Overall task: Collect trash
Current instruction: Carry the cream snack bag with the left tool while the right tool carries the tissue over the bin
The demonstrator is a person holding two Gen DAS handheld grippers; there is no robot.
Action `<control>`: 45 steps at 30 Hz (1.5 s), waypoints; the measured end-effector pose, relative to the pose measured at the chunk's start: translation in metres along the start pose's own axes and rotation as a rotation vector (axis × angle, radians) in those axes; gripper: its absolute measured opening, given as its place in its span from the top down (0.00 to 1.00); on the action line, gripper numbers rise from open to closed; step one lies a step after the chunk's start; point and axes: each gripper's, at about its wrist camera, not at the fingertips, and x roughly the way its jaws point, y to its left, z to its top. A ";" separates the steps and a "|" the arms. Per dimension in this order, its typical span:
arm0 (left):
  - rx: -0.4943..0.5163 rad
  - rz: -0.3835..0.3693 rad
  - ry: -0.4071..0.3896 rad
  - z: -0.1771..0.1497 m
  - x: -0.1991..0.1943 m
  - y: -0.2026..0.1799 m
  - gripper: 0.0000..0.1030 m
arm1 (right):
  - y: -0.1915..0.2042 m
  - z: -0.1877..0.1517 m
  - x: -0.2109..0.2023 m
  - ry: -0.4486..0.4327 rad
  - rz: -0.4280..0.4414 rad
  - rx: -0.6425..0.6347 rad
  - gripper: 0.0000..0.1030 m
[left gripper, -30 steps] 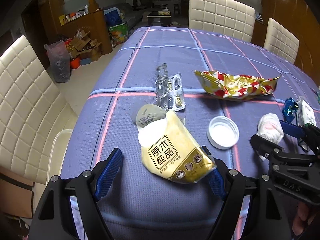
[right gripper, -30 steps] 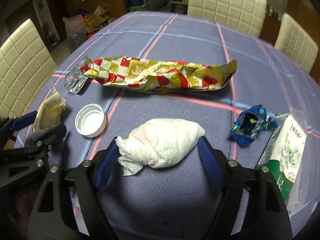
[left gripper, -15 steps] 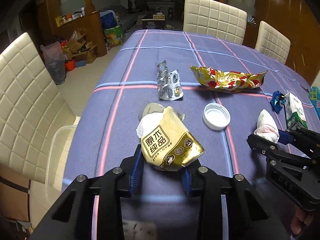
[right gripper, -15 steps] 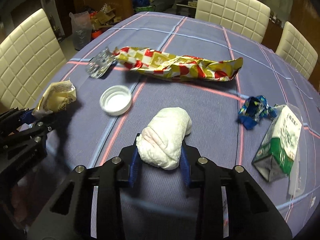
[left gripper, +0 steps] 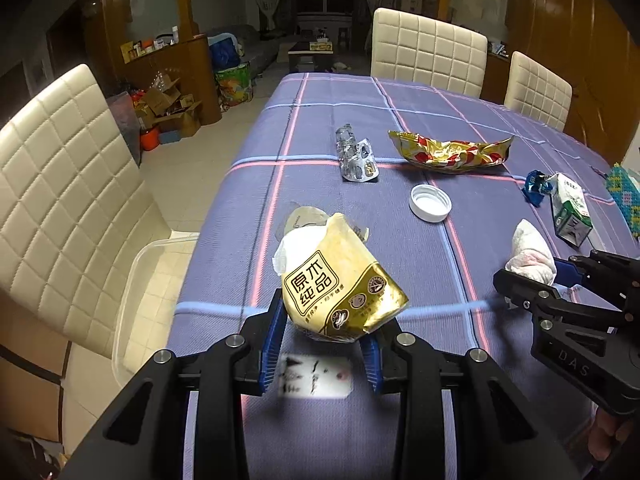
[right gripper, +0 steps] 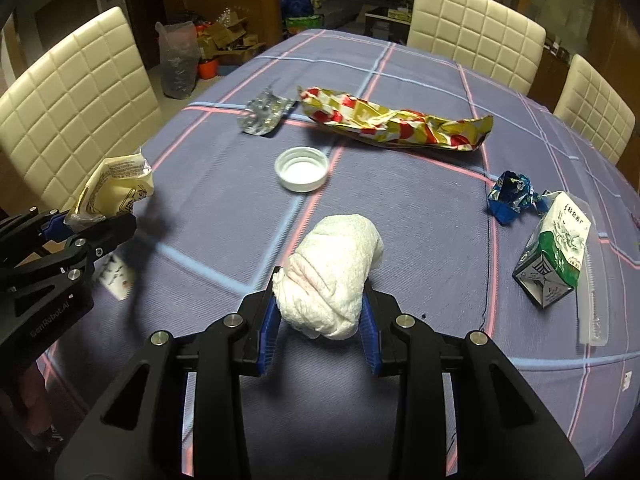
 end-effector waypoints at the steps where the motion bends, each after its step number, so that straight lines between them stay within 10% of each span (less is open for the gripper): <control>1: -0.001 0.002 -0.004 -0.002 -0.003 0.001 0.68 | 0.003 -0.001 -0.003 -0.004 0.000 -0.005 0.65; 45: -0.269 0.173 -0.005 -0.070 -0.041 0.154 0.68 | 0.188 0.010 -0.008 0.001 0.122 -0.346 0.63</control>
